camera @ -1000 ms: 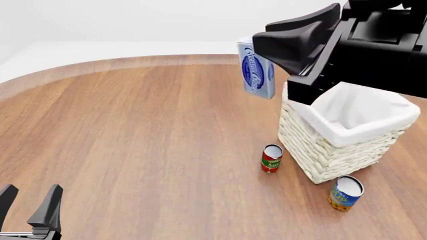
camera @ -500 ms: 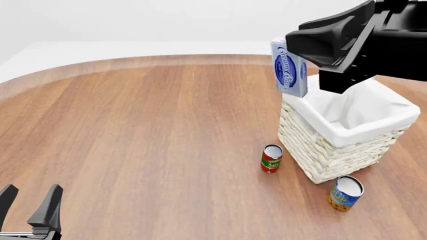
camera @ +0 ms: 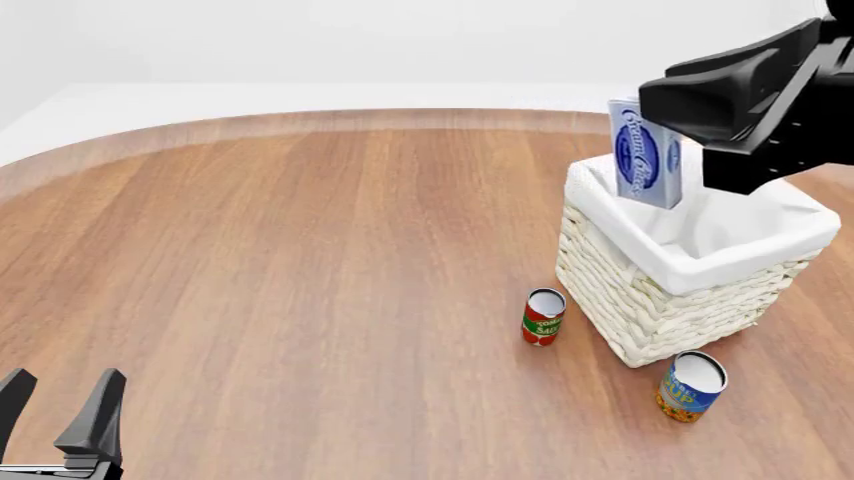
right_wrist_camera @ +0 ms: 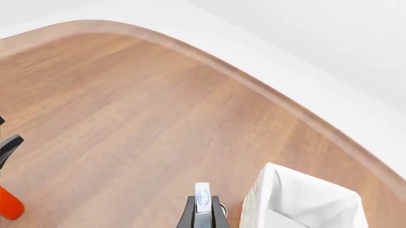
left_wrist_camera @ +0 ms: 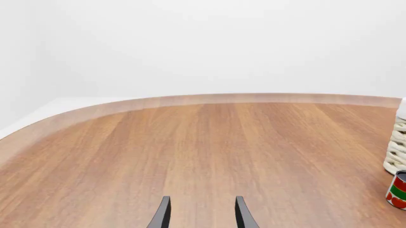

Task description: Pick up the alphabet soup and the cream cheese box, and put them in the basket.

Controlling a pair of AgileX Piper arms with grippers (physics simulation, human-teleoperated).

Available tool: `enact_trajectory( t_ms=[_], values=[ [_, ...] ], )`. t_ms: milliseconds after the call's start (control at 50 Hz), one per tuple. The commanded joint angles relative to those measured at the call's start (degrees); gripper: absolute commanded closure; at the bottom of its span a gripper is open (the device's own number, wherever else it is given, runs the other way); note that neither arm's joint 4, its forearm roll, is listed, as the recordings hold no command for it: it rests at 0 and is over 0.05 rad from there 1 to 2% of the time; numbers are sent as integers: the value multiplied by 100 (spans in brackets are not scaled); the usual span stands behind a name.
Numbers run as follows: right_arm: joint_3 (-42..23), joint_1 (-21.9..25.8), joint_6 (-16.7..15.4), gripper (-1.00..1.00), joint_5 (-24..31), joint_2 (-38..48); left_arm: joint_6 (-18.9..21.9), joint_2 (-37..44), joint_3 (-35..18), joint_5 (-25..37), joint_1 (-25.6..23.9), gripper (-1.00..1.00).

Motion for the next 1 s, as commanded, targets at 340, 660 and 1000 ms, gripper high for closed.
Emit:
enact_trajectory(
  t_ms=[340, 660, 1000],
  values=[
    [474, -1069, 189, 100, -121, -257, 0, 0, 0, 0, 0, -100],
    [892, -1445, 359, 100, -415, -205, 0, 0, 0, 0, 0, -100],
    [1042, -1754, 404, 100, -665, 57, 0, 0, 0, 0, 0, -100]
  ],
)
